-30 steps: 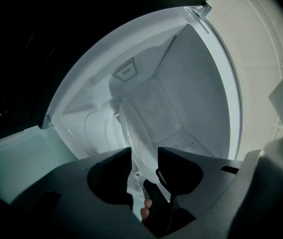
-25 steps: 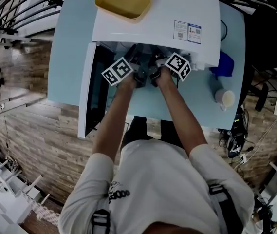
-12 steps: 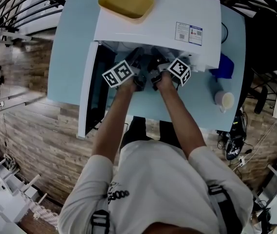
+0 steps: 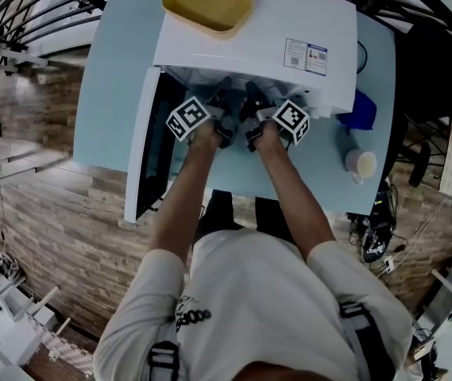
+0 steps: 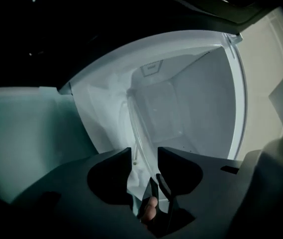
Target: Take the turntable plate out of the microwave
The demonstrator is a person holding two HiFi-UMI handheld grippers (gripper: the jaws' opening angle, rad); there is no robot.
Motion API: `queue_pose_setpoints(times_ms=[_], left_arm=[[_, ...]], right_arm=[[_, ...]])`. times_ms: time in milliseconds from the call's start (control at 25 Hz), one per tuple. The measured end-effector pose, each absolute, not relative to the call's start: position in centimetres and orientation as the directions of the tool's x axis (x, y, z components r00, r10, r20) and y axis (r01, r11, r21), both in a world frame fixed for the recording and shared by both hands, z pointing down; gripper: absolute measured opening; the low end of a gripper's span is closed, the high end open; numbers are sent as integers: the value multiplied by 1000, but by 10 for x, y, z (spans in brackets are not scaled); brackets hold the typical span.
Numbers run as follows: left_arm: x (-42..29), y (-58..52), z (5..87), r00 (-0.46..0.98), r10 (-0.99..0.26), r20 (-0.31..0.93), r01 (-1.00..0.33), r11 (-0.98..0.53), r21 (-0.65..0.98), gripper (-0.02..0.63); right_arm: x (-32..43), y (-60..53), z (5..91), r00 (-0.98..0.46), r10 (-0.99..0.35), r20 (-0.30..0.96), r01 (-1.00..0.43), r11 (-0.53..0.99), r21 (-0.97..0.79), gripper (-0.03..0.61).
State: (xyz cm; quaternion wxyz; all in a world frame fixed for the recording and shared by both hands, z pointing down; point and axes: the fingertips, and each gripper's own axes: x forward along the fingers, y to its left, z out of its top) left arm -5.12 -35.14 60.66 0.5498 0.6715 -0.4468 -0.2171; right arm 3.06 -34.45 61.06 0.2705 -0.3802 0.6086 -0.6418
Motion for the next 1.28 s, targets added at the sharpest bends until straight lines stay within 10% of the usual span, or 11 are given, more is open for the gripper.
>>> queue_pose_setpoints(times_ms=[360,1280], left_arm=[[-45,-352,607,504,-840,199,-292,52,955,60],[-63,-332,613,437,-889,136,-160,71,985,158]], right_arm=[[33,-343,611,-562,-810,166,-115,-122,-986,21],[31,-273,599,-600,-775,199,-165,-124,-979,21]])
